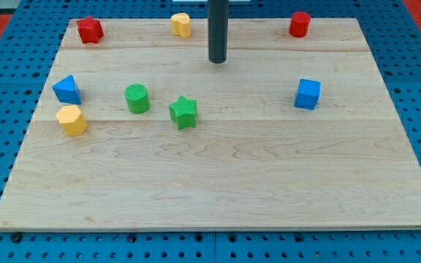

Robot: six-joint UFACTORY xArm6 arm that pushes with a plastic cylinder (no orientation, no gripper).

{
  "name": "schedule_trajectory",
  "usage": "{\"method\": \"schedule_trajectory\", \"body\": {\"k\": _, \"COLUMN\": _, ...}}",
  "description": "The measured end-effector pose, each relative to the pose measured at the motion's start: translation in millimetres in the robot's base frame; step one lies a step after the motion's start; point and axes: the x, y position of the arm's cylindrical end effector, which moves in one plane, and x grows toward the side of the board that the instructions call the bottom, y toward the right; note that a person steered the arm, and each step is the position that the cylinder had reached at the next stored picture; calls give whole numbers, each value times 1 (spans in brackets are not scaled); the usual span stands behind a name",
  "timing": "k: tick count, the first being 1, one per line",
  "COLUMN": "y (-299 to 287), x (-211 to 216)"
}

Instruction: Point at green star

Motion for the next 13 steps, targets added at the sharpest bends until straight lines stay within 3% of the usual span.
{"method": "schedule_trajectory", "body": {"k": 8, "y": -5, "x": -10}}
{"method": "schedule_trajectory", "body": {"k": 11, "y": -1, "x": 43}}
{"method": "schedule_trajectory", "body": {"k": 13, "y": -52, "x": 96}}
